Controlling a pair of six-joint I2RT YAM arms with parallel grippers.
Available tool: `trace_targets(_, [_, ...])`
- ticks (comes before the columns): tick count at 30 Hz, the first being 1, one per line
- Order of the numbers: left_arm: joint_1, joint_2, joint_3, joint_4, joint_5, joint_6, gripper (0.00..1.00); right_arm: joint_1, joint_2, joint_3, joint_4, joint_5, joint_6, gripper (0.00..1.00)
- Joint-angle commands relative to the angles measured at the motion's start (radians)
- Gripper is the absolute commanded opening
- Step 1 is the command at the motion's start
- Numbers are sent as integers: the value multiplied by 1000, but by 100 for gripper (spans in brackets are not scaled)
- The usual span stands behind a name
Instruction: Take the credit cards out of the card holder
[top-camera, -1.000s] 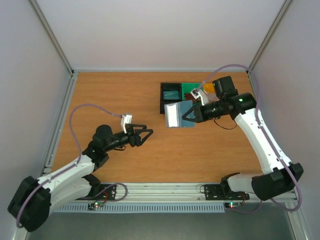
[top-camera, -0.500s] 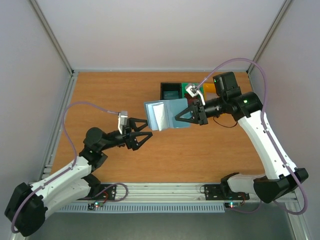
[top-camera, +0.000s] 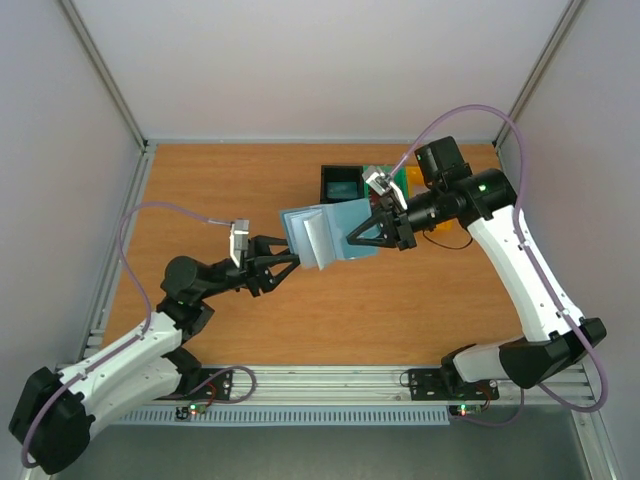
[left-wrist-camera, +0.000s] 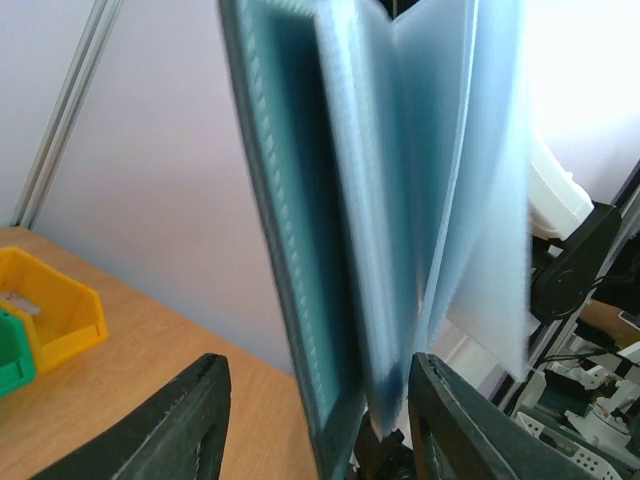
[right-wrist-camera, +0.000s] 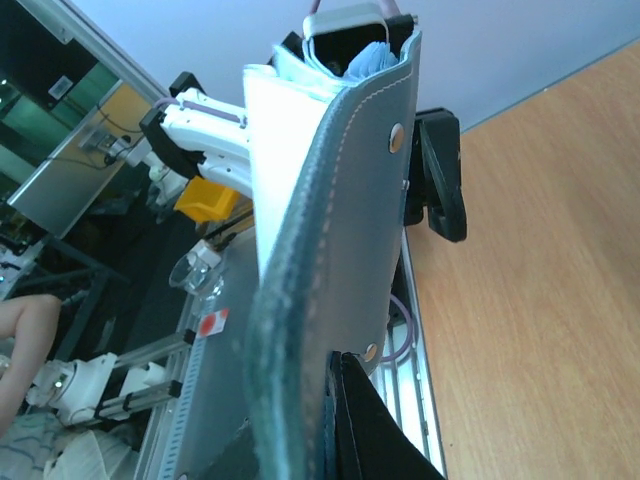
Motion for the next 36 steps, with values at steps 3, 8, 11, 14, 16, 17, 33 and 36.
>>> trace_targets(3, [-3,-6,49,104,-18,33,40,33,21,23,-78,-32,-81,2])
trace_targets(8, [-3,2,51,104,-37,41,36,74,36,33,-114,-22,-112,3])
trace_targets(11, [-3,7,51,111,-24,54,27,81,43,37,-142,-30,-156,4])
trace_targets(14, [-5,10,54,140,-5,59,16,82,55,25,-110,-34,-140,4])
trace_targets(16, [-23,13,57,175,0,54,10,89,71,7,-41,-15,-62,5])
trace_targets(17, [-33,14,55,186,7,55,5,92,75,-9,40,21,-9,6])
trace_targets(33, [-32,-42,60,-591,-394,164,0,287,-100,-218,433,1278,386,98])
trace_targets(36, [-32,-32,66,-652,-454,194,0,504,-113,-211,433,1679,363,99])
